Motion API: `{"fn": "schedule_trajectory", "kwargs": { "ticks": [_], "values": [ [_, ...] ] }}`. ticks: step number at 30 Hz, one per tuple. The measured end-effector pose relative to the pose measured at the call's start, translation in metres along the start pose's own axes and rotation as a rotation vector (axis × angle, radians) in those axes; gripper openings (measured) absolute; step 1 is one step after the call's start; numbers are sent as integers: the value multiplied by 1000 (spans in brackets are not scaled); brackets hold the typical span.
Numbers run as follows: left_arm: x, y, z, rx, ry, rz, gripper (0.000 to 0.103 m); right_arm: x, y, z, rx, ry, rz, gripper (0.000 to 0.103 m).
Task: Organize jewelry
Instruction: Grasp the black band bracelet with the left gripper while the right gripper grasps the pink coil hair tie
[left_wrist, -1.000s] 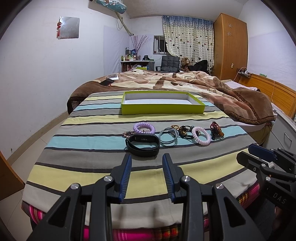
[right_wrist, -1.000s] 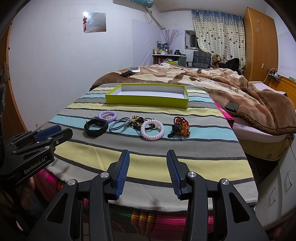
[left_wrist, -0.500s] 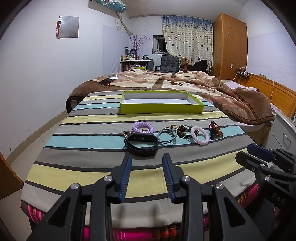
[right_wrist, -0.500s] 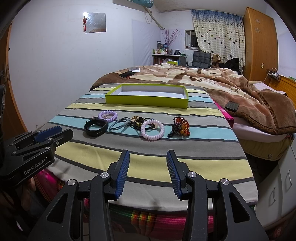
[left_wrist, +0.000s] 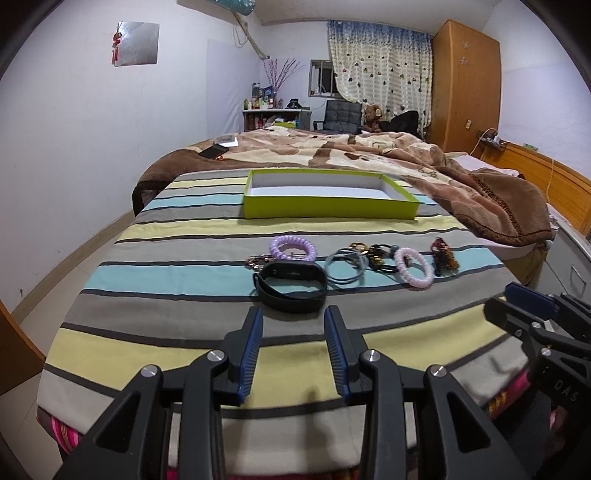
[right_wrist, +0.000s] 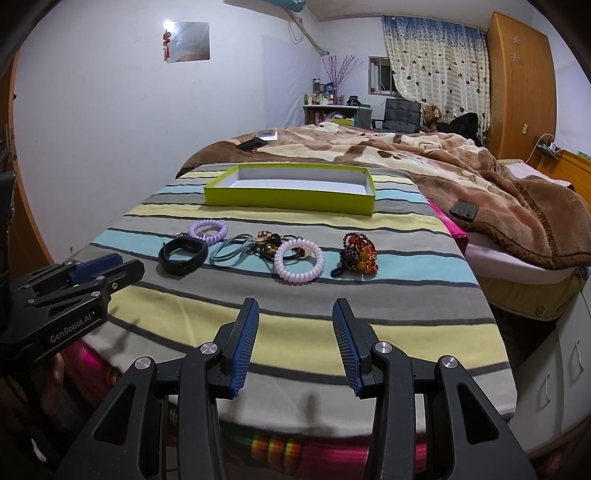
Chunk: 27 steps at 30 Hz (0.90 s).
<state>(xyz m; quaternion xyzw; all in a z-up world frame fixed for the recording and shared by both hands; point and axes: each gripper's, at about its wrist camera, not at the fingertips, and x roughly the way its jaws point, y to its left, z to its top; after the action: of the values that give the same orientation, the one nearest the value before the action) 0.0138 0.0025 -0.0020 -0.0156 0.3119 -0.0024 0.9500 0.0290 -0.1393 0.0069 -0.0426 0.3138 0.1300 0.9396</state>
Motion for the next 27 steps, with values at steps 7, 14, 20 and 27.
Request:
{"fn": "schedule_trajectory", "kwargs": {
  "ticks": [7,14,20,27],
  "values": [
    [25,13,11,-25,41,24,36,25,-13,13,26,24,4,42],
    [52,22,24,-36,88,27,36,57,-24,28,58,83,32,42],
    [68,26,30,-46,144,23,36,82,-30,35,96,149,61,38],
    [82,28,31,-53,203,20,36,105,-28,41,79,224,43,28]
  ]
}}
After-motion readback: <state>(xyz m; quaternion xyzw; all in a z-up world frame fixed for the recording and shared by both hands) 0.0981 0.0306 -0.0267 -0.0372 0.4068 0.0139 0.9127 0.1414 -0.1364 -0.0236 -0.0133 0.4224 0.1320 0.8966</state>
